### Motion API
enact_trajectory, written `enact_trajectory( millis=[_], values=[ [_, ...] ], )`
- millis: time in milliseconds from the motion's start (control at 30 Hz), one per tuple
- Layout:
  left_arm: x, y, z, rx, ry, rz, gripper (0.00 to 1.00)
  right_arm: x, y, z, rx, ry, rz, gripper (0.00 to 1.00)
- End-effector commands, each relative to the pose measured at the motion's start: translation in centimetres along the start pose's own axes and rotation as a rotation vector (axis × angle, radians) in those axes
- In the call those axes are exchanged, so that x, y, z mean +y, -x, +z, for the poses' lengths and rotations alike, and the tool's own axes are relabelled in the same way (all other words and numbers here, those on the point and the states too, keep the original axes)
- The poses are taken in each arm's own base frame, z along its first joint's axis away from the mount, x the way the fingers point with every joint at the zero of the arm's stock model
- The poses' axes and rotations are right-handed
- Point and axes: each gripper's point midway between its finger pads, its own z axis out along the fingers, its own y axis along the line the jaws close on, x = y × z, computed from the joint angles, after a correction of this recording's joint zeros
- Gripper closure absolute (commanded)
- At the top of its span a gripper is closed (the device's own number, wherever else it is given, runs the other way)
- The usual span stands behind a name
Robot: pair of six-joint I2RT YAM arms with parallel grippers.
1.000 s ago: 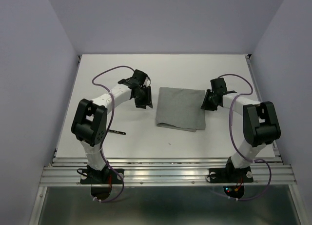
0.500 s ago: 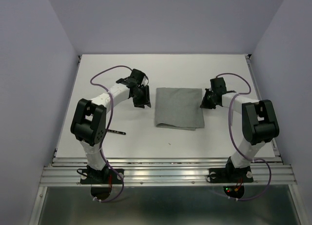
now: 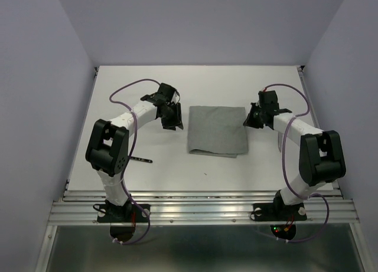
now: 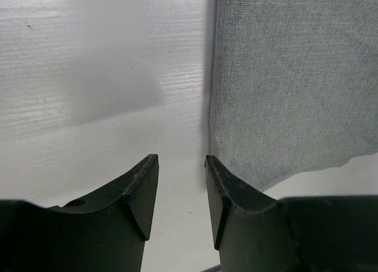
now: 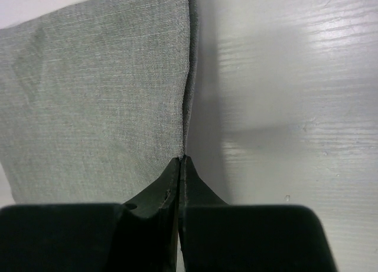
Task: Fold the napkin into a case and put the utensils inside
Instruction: Fold the rectangle-folded napkin at the center of the board.
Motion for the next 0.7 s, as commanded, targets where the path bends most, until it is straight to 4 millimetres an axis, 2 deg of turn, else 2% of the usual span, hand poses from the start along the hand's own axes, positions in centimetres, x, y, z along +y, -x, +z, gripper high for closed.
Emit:
enact_trajectory(
  millis=[0,167,400,667],
  values=[
    [-0.9,1.2,-0.4,-0.023,-0.034,0.004,0.52,1.3,1.4,-1.4,-0.033,0.050,-0.004,0.99],
    [-1.2,1.0,-0.1,-0.010,-0.053,-0.002,0.52,1.7,1.0,-1.2,-0.017,0.059,-0.002,0.99],
    [-1.3,0.7,0.5,0.001,-0.067,-0.003,0.52,2.8,1.4,-1.6,-0.026,0.090,0.002,0.99],
    [-2.5,0.6,1.1,0.021,-0.141,0.000,0.52,6.0,1.9,-2.7,-0.033,0.154,-0.022,0.99]
  ],
)
